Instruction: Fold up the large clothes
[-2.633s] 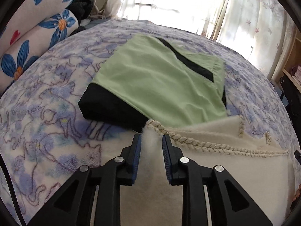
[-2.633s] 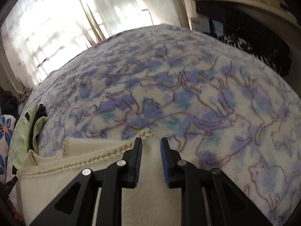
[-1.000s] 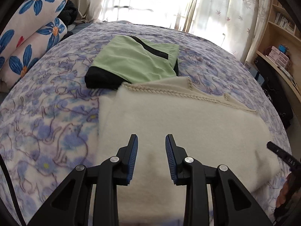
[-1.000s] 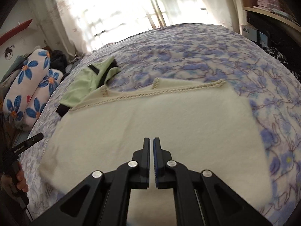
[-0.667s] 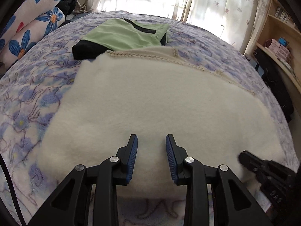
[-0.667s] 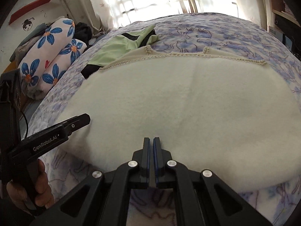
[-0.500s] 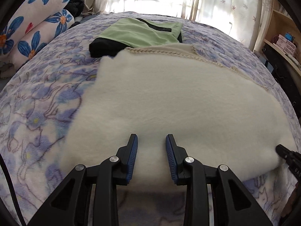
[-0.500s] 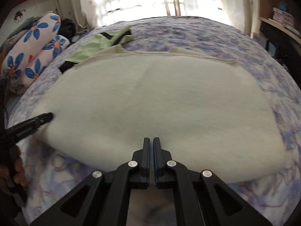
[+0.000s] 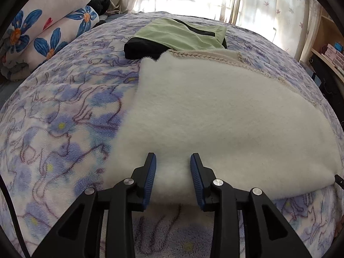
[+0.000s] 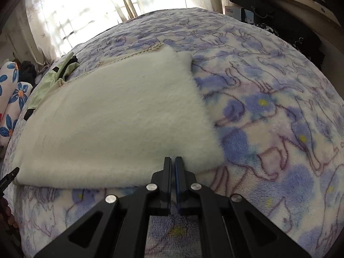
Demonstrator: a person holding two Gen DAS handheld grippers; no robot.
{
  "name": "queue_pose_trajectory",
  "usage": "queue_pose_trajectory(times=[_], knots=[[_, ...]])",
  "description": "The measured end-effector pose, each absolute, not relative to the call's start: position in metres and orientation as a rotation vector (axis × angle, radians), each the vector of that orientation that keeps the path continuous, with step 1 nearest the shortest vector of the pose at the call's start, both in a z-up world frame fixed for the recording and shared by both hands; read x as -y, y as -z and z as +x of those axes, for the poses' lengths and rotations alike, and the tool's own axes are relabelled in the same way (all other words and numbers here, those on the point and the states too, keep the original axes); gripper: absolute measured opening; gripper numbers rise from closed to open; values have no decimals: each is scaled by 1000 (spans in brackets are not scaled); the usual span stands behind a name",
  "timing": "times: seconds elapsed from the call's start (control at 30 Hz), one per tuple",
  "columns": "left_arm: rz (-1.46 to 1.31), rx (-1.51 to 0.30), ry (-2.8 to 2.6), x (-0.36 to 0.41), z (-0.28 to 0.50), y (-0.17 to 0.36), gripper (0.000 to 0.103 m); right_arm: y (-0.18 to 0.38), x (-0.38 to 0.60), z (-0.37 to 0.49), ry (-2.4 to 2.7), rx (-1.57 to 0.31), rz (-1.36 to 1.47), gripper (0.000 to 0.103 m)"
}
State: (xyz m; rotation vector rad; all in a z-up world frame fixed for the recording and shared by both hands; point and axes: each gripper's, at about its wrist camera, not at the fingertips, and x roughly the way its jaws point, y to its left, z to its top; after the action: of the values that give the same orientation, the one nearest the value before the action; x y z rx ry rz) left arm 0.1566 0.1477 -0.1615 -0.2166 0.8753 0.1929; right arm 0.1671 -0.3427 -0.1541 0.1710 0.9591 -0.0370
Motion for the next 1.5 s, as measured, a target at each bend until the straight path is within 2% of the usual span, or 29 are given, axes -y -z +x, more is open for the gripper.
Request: queue_pose_trajectory(times=[0.3, 0.43, 0.53, 0.6, 0.7, 0.9, 0.97, 1.03, 1.1, 1.2, 1.5], knots=[[-243, -855, -186, -148, 155, 165, 32, 160, 348, 167, 36, -945, 219, 3], [-242, -846, -181, -146, 154, 166, 37, 161, 348, 167, 50, -946, 224, 3], [-249, -844, -167, -145, 155, 167, 46, 161, 347, 167, 59, -950, 224, 3], [-244, -851, -141, -141, 156, 167, 61, 160, 343, 167, 72, -954, 212, 3], [-223, -870, -106, -132, 160, 167, 79, 157, 333, 167, 114, -969, 162, 4], [-259, -907, -94, -127, 153, 158, 89, 143, 314, 159, 92, -985, 158, 4], [-288, -924, -78, -126, 144, 154, 92, 136, 307, 151, 41, -975, 213, 10], [-322, -951, -53, -125, 135, 154, 92, 128, 296, 142, 15, -957, 223, 19], [-345, -971, -38, -124, 123, 153, 92, 120, 284, 131, -10, -926, 217, 33], [-369, -975, -27, -123, 103, 152, 92, 111, 265, 114, -64, -895, 202, 46], [-482, -946, 77, -120, 61, 157, 92, 102, 231, 71, -163, -814, 205, 47]])
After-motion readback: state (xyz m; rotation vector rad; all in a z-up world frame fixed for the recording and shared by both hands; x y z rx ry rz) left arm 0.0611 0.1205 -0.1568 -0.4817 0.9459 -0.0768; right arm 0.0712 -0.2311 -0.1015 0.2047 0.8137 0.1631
